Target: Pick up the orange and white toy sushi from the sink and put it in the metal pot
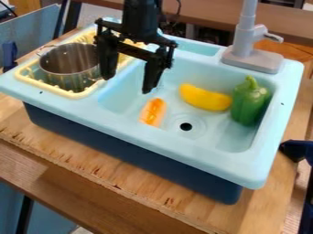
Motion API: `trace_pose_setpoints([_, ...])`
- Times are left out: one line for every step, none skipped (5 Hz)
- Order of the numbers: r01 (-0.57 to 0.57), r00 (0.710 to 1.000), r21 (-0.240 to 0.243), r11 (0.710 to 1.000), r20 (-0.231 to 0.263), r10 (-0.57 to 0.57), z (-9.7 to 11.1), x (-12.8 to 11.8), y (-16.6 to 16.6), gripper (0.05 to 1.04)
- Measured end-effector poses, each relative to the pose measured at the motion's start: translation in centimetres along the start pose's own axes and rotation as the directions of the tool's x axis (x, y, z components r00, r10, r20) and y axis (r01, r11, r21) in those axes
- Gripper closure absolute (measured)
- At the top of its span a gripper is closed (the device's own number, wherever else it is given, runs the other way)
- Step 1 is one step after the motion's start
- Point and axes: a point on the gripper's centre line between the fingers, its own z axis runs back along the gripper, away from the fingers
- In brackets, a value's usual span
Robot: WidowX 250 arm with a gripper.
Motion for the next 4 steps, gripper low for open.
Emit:
trace_pose_setpoints([-0.012,1.0,-0.011,1.0,-0.022,0.011,-1.3,1.0,-0.1,0.083])
trace_pose_setpoints([-0.024,0.999,-0.018,1.0,-0.04,0.023,-2.1,1.5,-0.4,0.083])
trace_pose_setpoints([-0.016,0.998,-0.042,0.999,-0.063,0.013,-3.5,2.3,-1.5,0.083])
trace_pose_setpoints([0.003,0.997,-0.053,0.999,-0.077,-0.008,-4.3,3.5,-2.9,0.083])
